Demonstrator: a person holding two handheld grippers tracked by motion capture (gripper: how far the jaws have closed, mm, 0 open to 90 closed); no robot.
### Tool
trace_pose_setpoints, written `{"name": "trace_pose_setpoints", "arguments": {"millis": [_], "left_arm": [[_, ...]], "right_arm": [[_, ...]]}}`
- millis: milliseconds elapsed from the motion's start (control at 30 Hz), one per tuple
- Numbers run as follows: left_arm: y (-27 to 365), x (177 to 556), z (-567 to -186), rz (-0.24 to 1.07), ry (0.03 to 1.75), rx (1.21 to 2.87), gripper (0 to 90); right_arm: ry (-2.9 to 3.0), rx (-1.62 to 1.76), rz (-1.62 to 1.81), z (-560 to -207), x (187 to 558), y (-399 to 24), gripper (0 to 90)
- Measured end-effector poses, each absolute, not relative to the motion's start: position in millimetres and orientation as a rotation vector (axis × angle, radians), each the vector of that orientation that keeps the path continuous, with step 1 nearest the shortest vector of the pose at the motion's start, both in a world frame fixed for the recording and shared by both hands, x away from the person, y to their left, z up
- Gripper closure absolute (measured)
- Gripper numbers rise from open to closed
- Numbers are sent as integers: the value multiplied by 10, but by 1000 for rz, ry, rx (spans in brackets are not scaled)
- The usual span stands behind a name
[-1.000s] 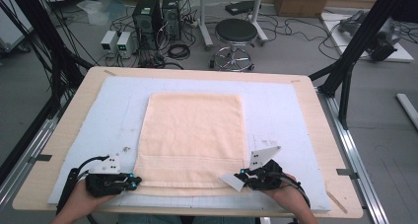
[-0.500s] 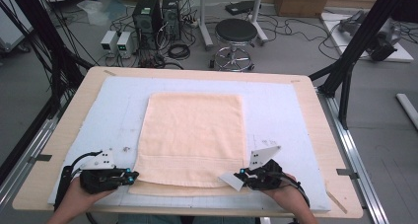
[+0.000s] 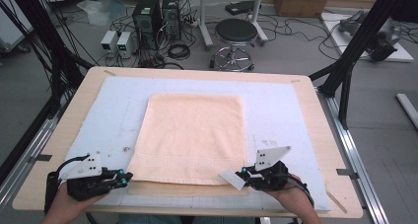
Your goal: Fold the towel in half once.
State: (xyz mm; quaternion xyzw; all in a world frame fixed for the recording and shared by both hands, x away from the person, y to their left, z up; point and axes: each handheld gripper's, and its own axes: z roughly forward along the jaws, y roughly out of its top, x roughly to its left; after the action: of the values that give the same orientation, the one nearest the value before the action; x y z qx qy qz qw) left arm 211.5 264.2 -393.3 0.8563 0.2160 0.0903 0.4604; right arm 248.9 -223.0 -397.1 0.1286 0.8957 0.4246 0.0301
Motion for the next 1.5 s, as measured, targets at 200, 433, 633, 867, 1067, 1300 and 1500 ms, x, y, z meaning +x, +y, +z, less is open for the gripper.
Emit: {"name": "trace_pose_setpoints", "arguments": {"millis": [200, 433, 633, 867, 1067, 1300, 1500], "left_arm": [[2574, 2091, -4192, 99, 539, 2170, 888], [2563, 2215, -4147, 153, 553, 2146, 754], [2517, 2372, -4124, 180, 577, 2107, 707], [2448, 2529, -4149, 161, 600, 2087, 686], [2401, 2673, -4131, 120, 611, 2068, 596], [2315, 2770, -4121, 129, 618, 2056, 513], [2300, 2832, -4103, 157, 646, 2033, 382]], "right_arm": [[2829, 439, 1268, -4144, 2481, -2249, 810], [2793, 500, 1341, -4100, 2566, -2269, 695], [2750, 590, 1319, -4147, 2706, -2251, 634], [2680, 676, 1331, -4146, 2807, -2330, 564], [2627, 731, 1337, -4124, 2873, -2359, 438], [2588, 780, 1351, -4106, 2971, -2367, 334], [2579, 784, 1317, -4125, 3074, -2295, 285]]}}
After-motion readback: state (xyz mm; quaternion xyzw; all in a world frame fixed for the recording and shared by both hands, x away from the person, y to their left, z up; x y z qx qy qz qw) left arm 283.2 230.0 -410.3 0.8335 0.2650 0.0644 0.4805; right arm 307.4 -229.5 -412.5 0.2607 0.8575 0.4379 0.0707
